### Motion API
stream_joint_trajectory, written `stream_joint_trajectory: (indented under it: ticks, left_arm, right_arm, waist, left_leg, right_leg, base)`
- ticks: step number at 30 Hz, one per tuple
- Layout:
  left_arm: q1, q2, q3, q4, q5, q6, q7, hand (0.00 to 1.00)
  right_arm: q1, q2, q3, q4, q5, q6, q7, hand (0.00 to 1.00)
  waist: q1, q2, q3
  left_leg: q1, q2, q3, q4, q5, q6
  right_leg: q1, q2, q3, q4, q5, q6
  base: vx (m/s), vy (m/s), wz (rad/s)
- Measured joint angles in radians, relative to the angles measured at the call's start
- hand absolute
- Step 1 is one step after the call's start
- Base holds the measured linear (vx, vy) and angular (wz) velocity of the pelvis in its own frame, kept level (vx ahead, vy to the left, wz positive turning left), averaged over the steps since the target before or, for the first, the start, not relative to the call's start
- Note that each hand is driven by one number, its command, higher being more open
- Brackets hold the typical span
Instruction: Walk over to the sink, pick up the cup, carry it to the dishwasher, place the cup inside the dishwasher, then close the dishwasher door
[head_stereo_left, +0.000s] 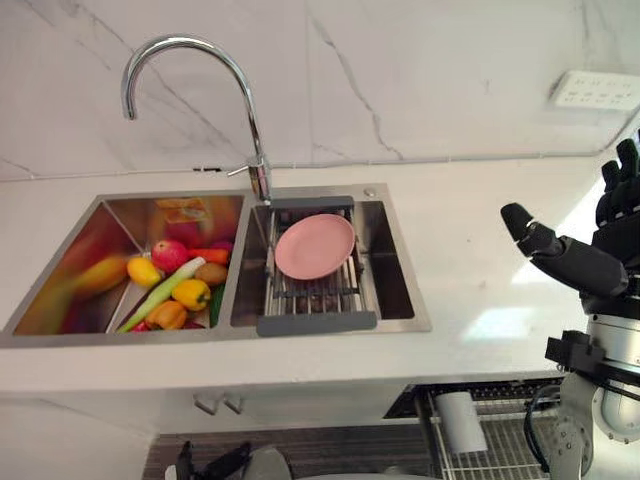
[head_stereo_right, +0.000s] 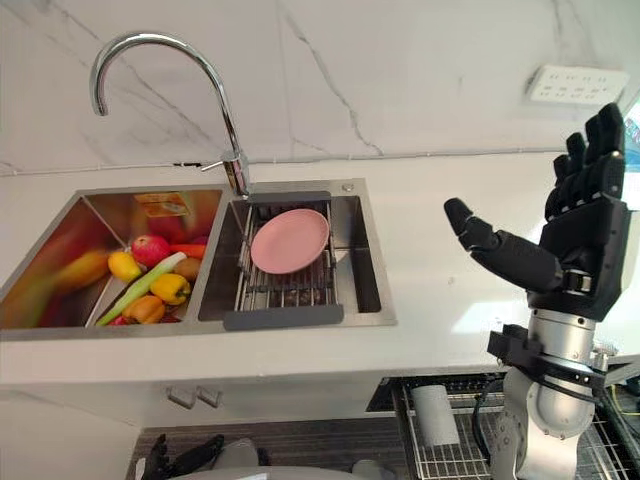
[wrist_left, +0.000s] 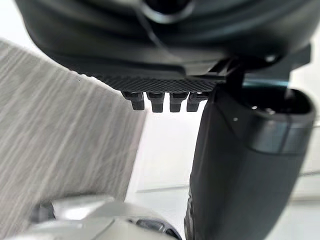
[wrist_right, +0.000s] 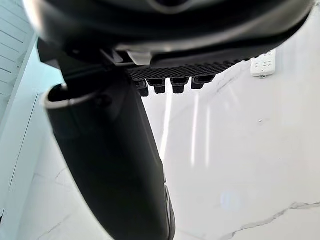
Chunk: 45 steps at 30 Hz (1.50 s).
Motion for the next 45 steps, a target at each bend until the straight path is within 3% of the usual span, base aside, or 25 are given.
stream_joint_trajectory:
  ticks: [1, 2, 5, 9, 14, 16, 17, 23, 28, 31, 34, 38, 45]
  left_arm:
    - [0.013, -0.008, 0.0, -0.006, -0.002, -0.006, 0.0, 1.0]
    - [0.013, 0.003, 0.0, -0.008, -0.002, -0.008, 0.001, 1.0]
    - [0.005, 0.008, 0.023, -0.013, -0.002, -0.019, 0.001, 1.0]
    - [0.002, 0.006, 0.038, -0.012, -0.001, -0.041, -0.002, 1.0]
    - [0.004, 0.021, 0.04, 0.053, -0.001, -0.045, -0.039, 1.0]
    - [0.006, 0.038, 0.034, 0.073, -0.001, -0.026, -0.101, 1.0]
    - [-0.025, 0.174, -0.139, 0.138, -0.277, 0.18, -0.492, 1.0]
    - [-0.025, 0.168, -0.139, 0.139, -0.276, 0.183, -0.491, 1.0]
    - [-0.032, 0.17, -0.144, 0.138, -0.238, 0.189, -0.43, 1.0]
    - [-0.049, 0.201, -0.144, 0.139, -0.186, 0.226, -0.373, 1.0]
    - [-0.065, 0.191, -0.138, 0.154, -0.111, 0.272, -0.35, 1.0]
    - [-0.068, 0.191, -0.136, 0.16, -0.079, 0.29, -0.331, 1.0]
    - [-0.097, 0.197, -0.135, 0.177, -0.017, 0.292, -0.33, 1.0]
  right_arm:
    - [-0.001, -0.002, 0.008, 0.009, 0.056, 0.001, 0.023, 1.0]
    - [-0.007, 0.006, 0.03, 0.018, 0.075, 0.0, 0.04, 1.0]
    - [-0.059, 0.005, 0.074, 0.034, 0.075, 0.0, 0.096, 1.0]
    - [-0.116, 0.005, 0.091, 0.034, 0.098, -0.018, 0.192, 1.0]
    - [-0.127, 0.005, 0.108, 0.034, 0.105, -0.048, 0.232, 1.0]
    - [-0.126, 0.005, 0.112, 0.035, 0.104, -0.063, 0.227, 1.0]
    - [-0.102, 0.006, 0.146, 0.097, 0.103, -0.077, 0.199, 1.0]
    - [-0.103, 0.004, 0.166, 0.104, 0.104, -0.077, 0.194, 1.0]
    - [-0.103, 0.003, 0.236, 0.161, 0.082, -0.023, 0.176, 1.0]
    - [-0.102, -0.007, 0.25, 0.171, -0.041, 0.04, 0.153, 1.0]
    - [-0.095, -0.068, 0.245, 0.178, -0.239, 0.1, 0.114, 1.0]
    - [-0.097, -0.134, 0.253, 0.18, -0.505, 0.102, 0.121, 1.0]
    - [-0.147, -0.21, 0.375, 0.177, -0.725, 0.067, 0.236, 1.0]
  waist:
    - [0.008, 0.001, -0.002]
    - [0.004, -0.017, -0.005]
    - [0.014, -0.053, 0.003]
    - [0.031, -0.061, 0.001]
    - [0.035, -0.07, -0.009]
    - [0.036, -0.076, -0.02]
    - [-0.022, -0.085, -0.118]
    - [-0.022, -0.069, -0.118]
    - [-0.021, -0.059, -0.118]
    - [-0.021, -0.056, -0.122]
    - [-0.025, -0.034, -0.12]
    - [-0.024, -0.029, -0.121]
    - [-0.022, -0.036, -0.114]
  left_leg:
    - [0.05, -0.025, 0.001, -0.076, 0.137, 0.051]
    - [0.056, -0.056, 0.006, -0.07, 0.128, 0.068]
    - [0.045, -0.082, 0.034, -0.054, 0.099, 0.105]
    - [0.078, -0.09, 0.038, -0.076, 0.075, 0.106]
    - [0.099, -0.107, 0.066, -0.1, 0.056, 0.082]
    - [0.108, -0.129, 0.063, -0.124, 0.051, 0.084]
    - [0.18, -0.179, -0.001, -0.381, 0.21, 0.086]
    - [0.182, -0.174, -0.005, -0.383, 0.217, 0.092]
    - [0.179, -0.137, -0.007, -0.384, 0.226, 0.075]
    - [0.178, -0.1, 0.003, -0.407, 0.255, 0.039]
    - [0.202, -0.063, 0.034, -0.441, 0.287, 0.014]
    - [0.222, -0.05, 0.035, -0.442, 0.29, 0.011]
    - [0.221, -0.051, 0.029, -0.444, 0.289, 0.011]
  right_leg:
    - [0.02, -0.009, 0.016, -0.009, -0.009, 0.022]
    - [0.023, -0.039, 0.034, -0.018, -0.01, 0.031]
    - [0.015, -0.071, 0.073, -0.04, 0.014, 0.039]
    - [0.042, -0.074, 0.095, -0.069, 0.063, 0.058]
    - [0.042, -0.089, 0.096, -0.09, 0.062, 0.059]
    - [0.017, -0.106, 0.094, -0.075, 0.037, 0.054]
    - [-0.166, -0.096, 0.097, 0.158, 0.025, 0.064]
    - [-0.164, -0.103, 0.073, 0.161, 0.022, 0.059]
    - [-0.148, -0.088, -0.041, 0.132, -0.004, 0.01]
    - [-0.112, -0.054, -0.116, 0.038, 0.003, 0.026]
    - [-0.094, -0.021, -0.142, 0.021, 0.019, 0.013]
    - [-0.048, 0.001, -0.141, -0.037, 0.055, 0.017]
    - [-0.028, 0.005, -0.144, -0.081, 0.091, 0.017]
  base:
    - [0.49, 0.387, -0.14]
    - [0.29, 0.227, -0.07]
    - [0.21, 0.186, -0.09]
    - [0.13, 0.102, -0.05]
    - [-0.05, 0.015, -0.24]
    - [-0.1, 0.026, -0.48]
    - [-0.03, 0.012, -0.22]
    - [0.0, -0.004, 0.01]
    - [-0.02, -0.105, -0.02]
    - [-0.04, -0.208, -0.12]
    - [0.0, -0.171, -0.06]
    - [0.03, -0.038, -0.03]
    - [-0.04, 0.023, 0.02]
